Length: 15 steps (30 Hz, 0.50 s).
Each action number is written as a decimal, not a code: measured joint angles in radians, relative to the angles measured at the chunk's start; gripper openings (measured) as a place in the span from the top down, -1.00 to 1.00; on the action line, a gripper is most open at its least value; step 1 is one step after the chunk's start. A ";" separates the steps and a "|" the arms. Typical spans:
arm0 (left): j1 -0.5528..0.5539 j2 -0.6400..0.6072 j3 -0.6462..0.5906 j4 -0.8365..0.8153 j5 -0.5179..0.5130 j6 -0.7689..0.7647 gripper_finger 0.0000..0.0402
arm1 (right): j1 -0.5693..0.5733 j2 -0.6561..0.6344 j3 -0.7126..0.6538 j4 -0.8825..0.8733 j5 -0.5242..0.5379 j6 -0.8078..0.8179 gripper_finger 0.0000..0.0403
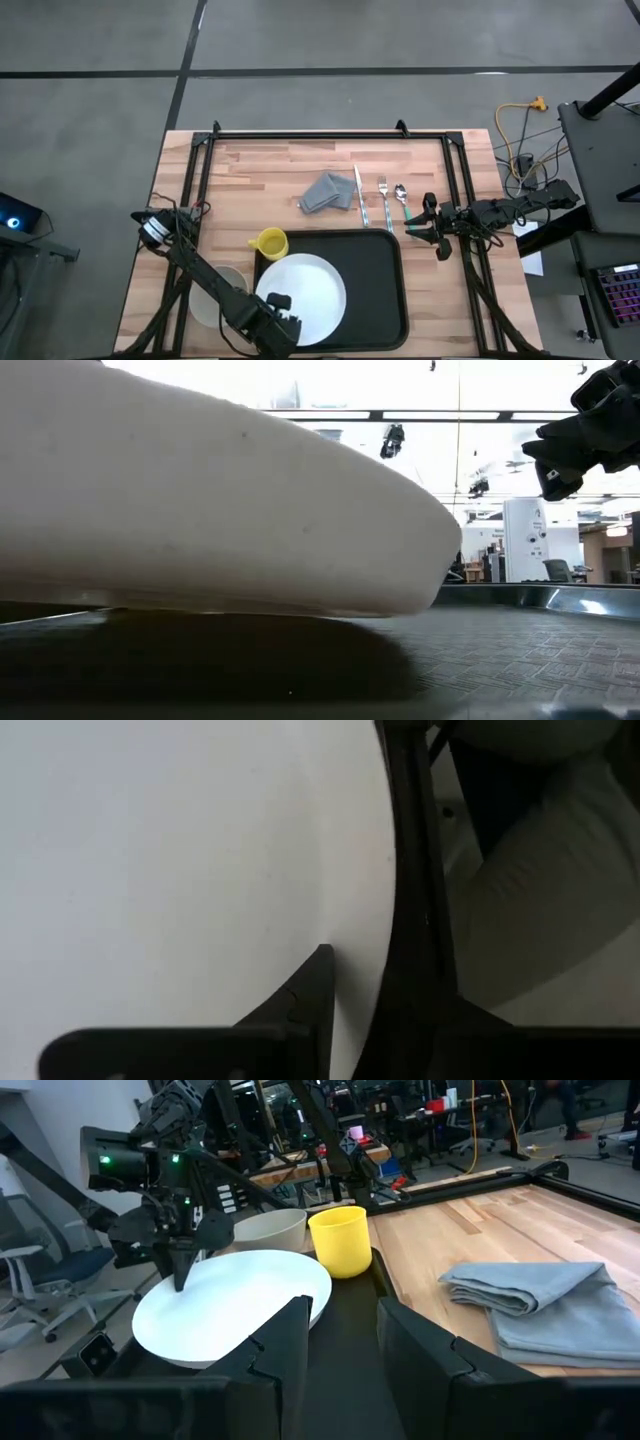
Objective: Set up tray
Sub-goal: Put the white plate on the black serving tray below the yellow mug
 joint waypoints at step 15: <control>0.000 0.000 0.000 -0.015 -0.004 0.016 0.62 | 0.000 0.000 0.000 0.000 0.000 0.000 0.45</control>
